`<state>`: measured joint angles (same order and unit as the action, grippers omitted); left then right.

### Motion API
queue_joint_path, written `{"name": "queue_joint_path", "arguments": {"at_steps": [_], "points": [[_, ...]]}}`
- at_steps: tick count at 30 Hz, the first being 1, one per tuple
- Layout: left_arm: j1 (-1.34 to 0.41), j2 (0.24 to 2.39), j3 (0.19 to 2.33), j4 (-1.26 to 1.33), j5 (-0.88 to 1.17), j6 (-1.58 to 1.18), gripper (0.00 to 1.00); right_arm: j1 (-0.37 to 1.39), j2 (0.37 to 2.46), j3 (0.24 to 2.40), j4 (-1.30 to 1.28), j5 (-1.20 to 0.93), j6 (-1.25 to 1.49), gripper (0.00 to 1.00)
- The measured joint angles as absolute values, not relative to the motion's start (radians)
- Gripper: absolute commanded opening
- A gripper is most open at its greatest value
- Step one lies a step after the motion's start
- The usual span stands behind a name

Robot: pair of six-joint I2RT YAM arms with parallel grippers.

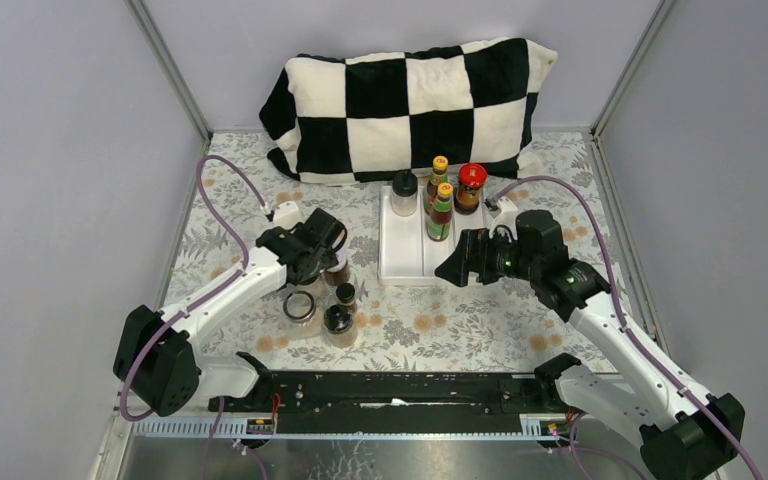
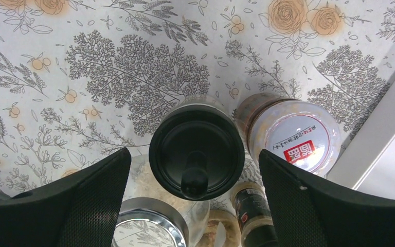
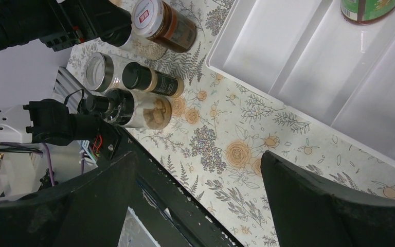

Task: Organize the condiment bottles
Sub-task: Pick up the bottle from the center of the board.

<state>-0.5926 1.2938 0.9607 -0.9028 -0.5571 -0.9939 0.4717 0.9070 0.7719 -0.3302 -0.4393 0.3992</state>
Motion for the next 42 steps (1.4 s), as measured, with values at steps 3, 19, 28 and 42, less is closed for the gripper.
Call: {"name": "queue_joint_path", "arguments": {"at_steps": [3,19,28,42], "points": [[-0.593,1.297,0.955,-0.889,-0.556,-0.998,0.91,0.473,0.901,0.767,-0.326,-0.439,0.399,0.96],[-0.593,1.276,0.928,-0.862,-0.557,-1.04,0.89,0.474,0.898,0.721,-0.3,-0.44,0.402,0.96],[-0.593,1.206,0.912,-0.919,-0.557,-1.041,0.88,0.475,0.899,0.69,-0.277,-0.441,0.409,0.96],[-0.593,1.264,0.878,-0.912,-0.557,-1.064,0.87,0.475,0.899,0.679,-0.257,-0.457,0.414,0.96]]}}
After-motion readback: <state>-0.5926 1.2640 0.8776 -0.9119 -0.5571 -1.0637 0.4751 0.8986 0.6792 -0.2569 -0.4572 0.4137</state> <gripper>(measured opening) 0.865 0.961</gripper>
